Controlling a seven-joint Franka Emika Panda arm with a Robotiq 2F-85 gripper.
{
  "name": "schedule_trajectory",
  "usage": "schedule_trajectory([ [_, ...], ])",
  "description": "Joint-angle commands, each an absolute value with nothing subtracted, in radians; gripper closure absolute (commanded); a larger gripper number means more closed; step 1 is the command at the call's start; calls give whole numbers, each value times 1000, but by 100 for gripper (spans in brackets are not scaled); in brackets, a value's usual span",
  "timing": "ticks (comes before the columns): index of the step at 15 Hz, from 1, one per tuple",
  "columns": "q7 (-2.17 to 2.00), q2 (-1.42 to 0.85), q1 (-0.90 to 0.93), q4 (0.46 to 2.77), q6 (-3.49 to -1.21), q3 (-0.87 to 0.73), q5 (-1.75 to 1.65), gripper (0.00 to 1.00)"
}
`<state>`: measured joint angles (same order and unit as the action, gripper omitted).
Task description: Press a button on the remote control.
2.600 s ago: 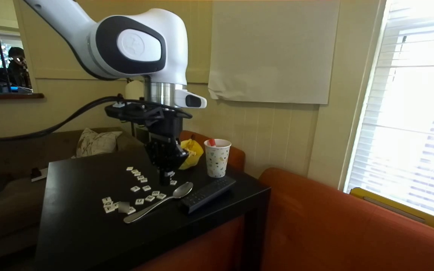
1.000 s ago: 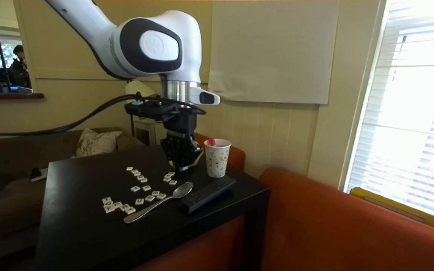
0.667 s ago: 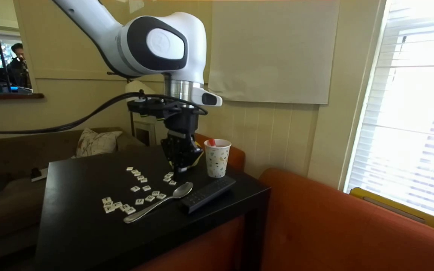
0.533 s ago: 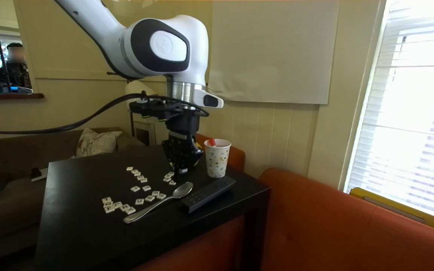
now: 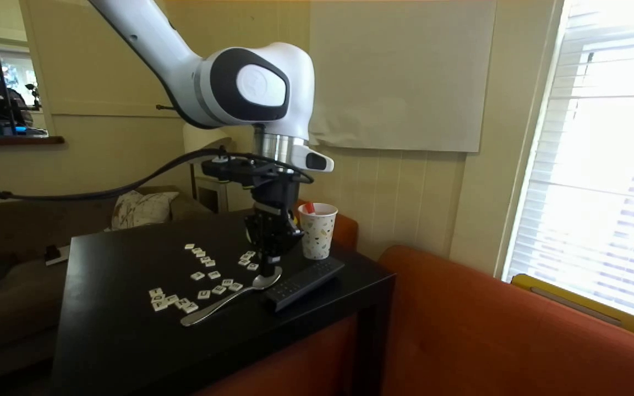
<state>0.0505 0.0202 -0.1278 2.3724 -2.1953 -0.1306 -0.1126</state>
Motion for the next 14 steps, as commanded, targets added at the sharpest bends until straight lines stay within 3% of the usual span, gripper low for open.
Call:
schedule_trajectory([
  [1,25,-26,-130,2334,-2183,-131,-127,100],
  [14,-9,-93,-129,2295,-2170,-140,-145,100],
])
